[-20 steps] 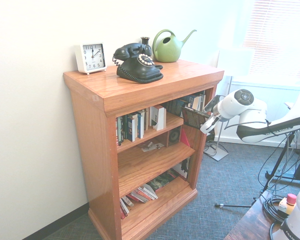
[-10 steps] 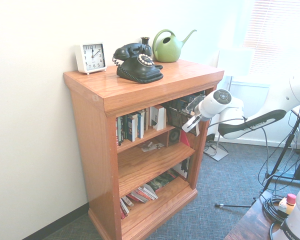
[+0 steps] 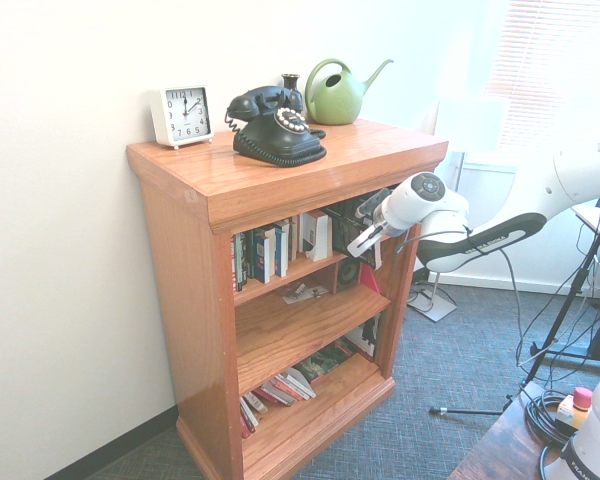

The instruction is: Organize the shelf

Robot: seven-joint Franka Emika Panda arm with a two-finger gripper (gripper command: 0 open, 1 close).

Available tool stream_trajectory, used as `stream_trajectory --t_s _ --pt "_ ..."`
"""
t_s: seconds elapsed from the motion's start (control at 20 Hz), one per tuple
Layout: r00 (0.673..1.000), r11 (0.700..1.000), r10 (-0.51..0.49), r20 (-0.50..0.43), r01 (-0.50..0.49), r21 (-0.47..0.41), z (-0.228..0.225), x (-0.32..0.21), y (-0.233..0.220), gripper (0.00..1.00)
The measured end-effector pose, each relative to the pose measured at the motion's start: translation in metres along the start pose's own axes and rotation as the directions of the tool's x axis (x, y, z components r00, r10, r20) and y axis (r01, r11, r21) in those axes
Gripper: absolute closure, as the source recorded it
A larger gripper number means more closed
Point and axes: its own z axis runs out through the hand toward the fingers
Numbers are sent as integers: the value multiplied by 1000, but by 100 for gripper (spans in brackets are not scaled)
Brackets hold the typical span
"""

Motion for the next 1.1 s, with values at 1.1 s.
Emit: stream_trajectory --t_s 1.1 --pt "999 999 48 23 -48 -3 26 20 -29 100"
